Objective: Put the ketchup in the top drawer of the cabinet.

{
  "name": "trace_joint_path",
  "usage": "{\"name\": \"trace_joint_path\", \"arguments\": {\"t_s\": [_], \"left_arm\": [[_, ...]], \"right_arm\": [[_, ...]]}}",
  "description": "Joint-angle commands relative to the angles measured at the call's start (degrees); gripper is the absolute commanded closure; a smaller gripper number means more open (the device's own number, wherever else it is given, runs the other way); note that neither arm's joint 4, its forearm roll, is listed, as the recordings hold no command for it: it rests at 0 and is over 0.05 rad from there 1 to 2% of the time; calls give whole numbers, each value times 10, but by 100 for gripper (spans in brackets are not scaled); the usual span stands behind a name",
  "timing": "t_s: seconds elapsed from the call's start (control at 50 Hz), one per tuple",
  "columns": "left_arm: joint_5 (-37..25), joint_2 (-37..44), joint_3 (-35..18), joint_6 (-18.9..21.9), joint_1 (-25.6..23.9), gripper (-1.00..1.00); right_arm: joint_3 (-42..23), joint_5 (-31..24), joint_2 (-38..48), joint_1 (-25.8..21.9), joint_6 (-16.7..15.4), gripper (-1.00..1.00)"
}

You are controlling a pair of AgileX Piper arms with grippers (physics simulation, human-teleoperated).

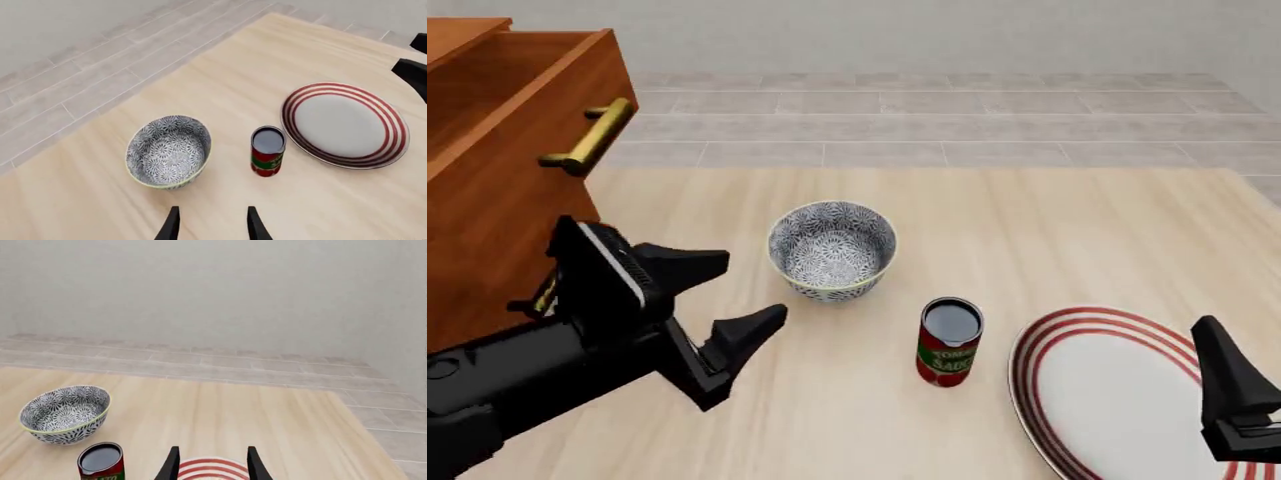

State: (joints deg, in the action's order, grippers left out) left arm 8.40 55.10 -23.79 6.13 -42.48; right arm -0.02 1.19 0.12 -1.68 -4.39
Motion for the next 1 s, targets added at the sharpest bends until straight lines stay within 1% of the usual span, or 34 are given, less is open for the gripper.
{"name": "trace_joint_path", "arguments": {"t_s": [0.02,0.04,0.08,0.1,0.12,0.14,0.16,0.2,0.26,0.28,0.34,0.4,0.5,0.56,0.58,0.6,0.62,0.74,0.8,0.86,0.96,1.0], "left_arm": [[51,100,-13,-7,-16,-100],[66,116,-11,-7,-17,-100],[69,124,-12,-11,-19,-100],[74,138,-14,-20,-25,-100],[79,156,-16,-25,-33,-100],[91,165,-13,-20,-33,-100],[103,173,-8,-13,-30,-100],[113,197,-12,-18,-36,-100],[118,219,-23,-30,-43,-100],[118,219,-23,-30,-43,-100],[129,253,-34,-29,-38,-100],[138,288,-47,-31,-47,-100],[146,307,-57,-29,-45,-100],[144,336,-69,-31,-60,-100],[152,337,-66,-20,-53,-100],[152,338,-67,-17,-53,-100],[150,342,-71,-17,-61,-100],[143,347,-85,-21,-73,-100],[126,336,-99,-36,-78,-100],[124,338,-105,-34,-75,-100],[132,358,-114,-16,-85,-100],[129,361,-118,-18,-91,-100]], "right_arm": [[0,8,-1,3,5,-100],[0,8,-1,3,3,-100],[0,8,-1,3,4,-100],[0,9,-1,2,4,-100],[0,8,-1,0,-12,-100],[0,7,-1,-3,-20,-100],[0,9,-1,-3,-14,-100],[0,8,-1,-1,-10,-100],[0,10,-1,2,-10,-100],[0,10,-1,2,-10,-100],[0,11,-1,1,-10,-100],[0,10,-1,-1,-11,-100],[0,10,-1,0,-9,-100],[0,7,-1,5,-13,-100],[0,7,-1,6,-11,-100],[0,7,-1,6,-11,-100],[0,8,-1,6,-14,-100],[0,5,-1,1,-23,-100],[0,-1,-1,-8,-21,-100],[0,-2,-1,-11,-24,-100],[0,-4,-1,-16,-28,-100],[0,-4,-1,-16,-28,-100]]}}
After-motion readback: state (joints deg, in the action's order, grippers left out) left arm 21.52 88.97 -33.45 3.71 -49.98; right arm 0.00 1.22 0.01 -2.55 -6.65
